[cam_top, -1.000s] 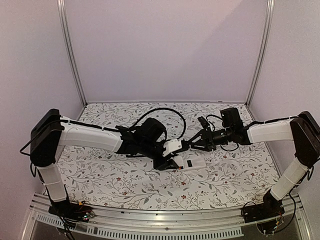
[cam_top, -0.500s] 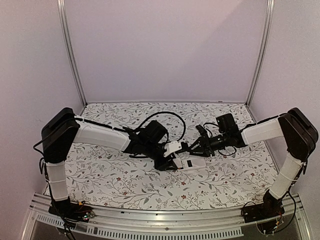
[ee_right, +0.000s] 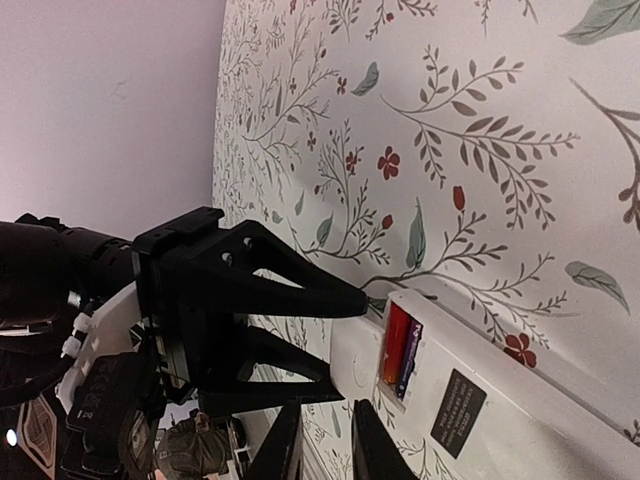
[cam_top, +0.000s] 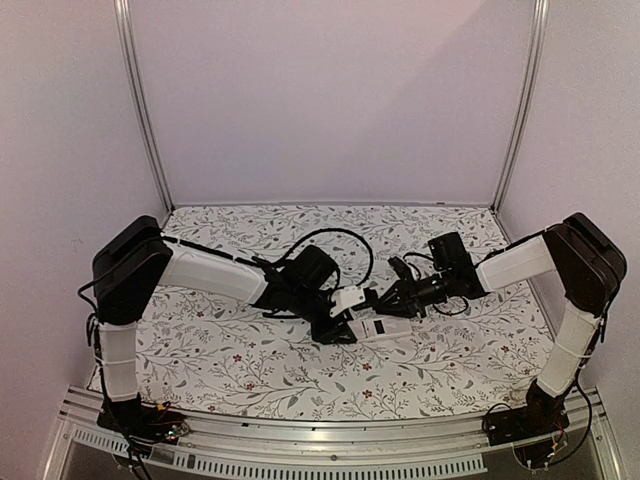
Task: Load the batteries into the remote control
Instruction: Load the battery cover onto the remote control without the battery cover.
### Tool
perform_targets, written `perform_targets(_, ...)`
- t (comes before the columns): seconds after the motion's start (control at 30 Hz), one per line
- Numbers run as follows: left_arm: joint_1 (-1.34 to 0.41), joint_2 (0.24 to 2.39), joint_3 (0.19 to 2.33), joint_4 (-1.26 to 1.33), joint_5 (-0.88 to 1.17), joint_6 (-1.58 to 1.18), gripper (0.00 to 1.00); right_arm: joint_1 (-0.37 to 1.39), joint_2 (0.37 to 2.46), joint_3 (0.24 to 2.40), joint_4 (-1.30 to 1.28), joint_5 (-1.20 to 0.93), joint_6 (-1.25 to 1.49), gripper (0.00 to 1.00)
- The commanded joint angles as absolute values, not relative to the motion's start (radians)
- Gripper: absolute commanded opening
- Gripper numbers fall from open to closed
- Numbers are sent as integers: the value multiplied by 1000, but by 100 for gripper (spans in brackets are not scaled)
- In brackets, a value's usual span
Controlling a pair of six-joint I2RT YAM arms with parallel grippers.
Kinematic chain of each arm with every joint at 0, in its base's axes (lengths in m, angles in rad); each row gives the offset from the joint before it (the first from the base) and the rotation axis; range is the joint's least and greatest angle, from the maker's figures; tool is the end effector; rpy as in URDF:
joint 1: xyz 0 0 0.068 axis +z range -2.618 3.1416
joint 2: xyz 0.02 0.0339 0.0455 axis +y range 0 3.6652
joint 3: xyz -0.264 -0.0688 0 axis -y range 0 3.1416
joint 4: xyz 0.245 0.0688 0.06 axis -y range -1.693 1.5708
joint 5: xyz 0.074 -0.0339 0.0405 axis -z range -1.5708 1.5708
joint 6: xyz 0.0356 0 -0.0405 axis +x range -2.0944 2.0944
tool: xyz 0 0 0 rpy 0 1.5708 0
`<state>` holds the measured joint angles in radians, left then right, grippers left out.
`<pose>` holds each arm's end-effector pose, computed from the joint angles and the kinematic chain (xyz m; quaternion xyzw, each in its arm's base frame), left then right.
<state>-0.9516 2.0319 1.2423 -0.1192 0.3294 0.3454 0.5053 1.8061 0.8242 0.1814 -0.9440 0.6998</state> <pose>0.2337 -0.3477 0.1333 0.6059 0.7113 -0.2437 0.2597 0.2779 0.1867 0.1317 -0.0899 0.8381 0.5368 0.0369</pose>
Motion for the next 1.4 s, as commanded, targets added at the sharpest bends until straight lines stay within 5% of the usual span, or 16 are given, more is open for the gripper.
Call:
perform_targets(0.0,-930,2058,1277,-106,338,362,37,521,1833,825,204,-962,713,17)
perform_targets(1.37,-910,2113,1294,-121,386,427,46,598,1946,901,159,-974,732,13)
